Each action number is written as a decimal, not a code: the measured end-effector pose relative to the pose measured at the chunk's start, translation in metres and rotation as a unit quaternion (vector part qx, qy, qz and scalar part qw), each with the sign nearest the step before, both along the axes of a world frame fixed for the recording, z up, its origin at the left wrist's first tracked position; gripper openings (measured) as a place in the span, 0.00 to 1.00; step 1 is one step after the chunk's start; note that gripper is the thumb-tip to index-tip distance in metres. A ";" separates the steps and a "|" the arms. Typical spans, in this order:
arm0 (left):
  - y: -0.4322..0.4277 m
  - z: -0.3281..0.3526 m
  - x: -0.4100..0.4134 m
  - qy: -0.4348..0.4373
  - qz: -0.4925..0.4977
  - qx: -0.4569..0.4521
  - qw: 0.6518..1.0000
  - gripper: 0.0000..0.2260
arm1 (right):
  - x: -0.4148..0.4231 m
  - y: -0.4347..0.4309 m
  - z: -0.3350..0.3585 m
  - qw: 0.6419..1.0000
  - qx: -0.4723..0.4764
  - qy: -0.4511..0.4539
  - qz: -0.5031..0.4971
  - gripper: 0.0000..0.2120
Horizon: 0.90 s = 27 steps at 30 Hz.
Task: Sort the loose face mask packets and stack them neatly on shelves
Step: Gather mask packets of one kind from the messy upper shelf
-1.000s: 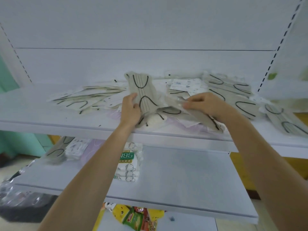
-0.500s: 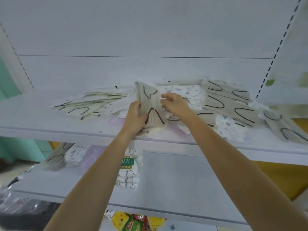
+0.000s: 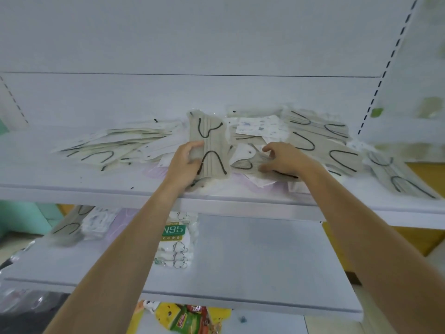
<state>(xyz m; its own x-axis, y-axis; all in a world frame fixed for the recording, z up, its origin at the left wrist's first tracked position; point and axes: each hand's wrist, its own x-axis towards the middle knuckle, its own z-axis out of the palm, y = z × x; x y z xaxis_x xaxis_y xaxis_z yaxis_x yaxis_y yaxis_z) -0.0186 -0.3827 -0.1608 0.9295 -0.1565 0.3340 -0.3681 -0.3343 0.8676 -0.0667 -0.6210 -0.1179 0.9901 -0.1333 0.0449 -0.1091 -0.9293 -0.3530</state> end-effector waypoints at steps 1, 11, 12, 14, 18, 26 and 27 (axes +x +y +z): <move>0.000 0.000 -0.001 -0.002 0.001 0.002 1.000 0.19 | 0.001 0.001 0.001 1.000 -0.001 -0.006 -0.003 0.26; -0.001 0.000 -0.002 0.031 0.011 -0.031 0.999 0.18 | -0.004 -0.009 0.038 0.900 0.196 -0.361 -0.148 0.08; -0.001 0.000 -0.003 0.030 0.011 -0.039 0.999 0.18 | -0.002 -0.007 0.040 0.872 0.261 -0.385 -0.152 0.07; -0.001 0.001 -0.004 0.026 0.010 -0.048 0.998 0.16 | 0.002 -0.001 0.043 0.821 0.391 -0.386 -0.155 0.06; 0.000 0.004 -0.007 0.050 -0.004 -0.067 0.996 0.11 | 0.012 0.026 0.024 0.793 0.550 -0.235 -0.115 0.07; 0.003 0.003 -0.008 0.013 0.041 -0.075 0.996 0.19 | 0.034 0.082 -0.008 0.883 0.444 -0.150 -0.017 0.12; 0.003 0.003 -0.010 0.008 0.064 -0.108 0.992 0.20 | 0.035 0.082 -0.010 0.907 0.387 -0.167 -0.016 0.14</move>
